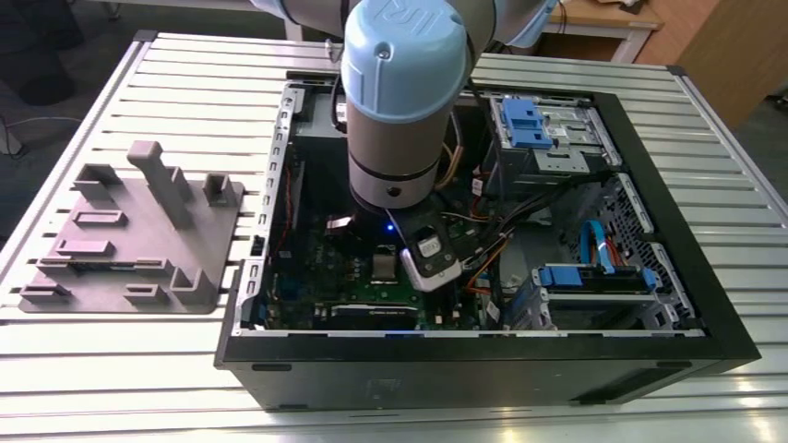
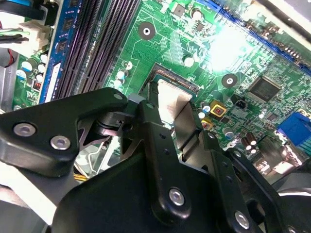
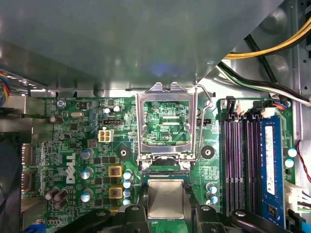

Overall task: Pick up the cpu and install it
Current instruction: 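Place the cpu into insertion slot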

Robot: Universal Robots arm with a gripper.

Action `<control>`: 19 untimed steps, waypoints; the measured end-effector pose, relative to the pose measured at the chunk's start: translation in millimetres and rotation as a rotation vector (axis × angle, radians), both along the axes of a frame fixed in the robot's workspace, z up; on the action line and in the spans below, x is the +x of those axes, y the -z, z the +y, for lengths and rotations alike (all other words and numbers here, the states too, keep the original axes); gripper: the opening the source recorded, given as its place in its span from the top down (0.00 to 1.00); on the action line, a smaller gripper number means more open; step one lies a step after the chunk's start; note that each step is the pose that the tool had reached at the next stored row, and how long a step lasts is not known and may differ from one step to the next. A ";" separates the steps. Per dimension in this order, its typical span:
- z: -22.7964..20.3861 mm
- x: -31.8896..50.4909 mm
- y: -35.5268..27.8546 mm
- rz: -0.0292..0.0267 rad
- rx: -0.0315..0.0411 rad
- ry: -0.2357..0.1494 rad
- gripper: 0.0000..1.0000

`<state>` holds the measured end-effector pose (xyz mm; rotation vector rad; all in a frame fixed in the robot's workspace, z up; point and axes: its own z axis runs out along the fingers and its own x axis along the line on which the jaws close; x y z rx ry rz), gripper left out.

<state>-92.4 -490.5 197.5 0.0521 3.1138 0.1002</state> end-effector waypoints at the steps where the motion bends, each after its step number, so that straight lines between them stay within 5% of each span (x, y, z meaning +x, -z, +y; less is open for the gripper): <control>1: 0.0 0.0 0.1 -0.0001 0.0001 0.000 0.62; 19: -2.6 -0.1 0.9 0.0000 0.0013 0.000 0.62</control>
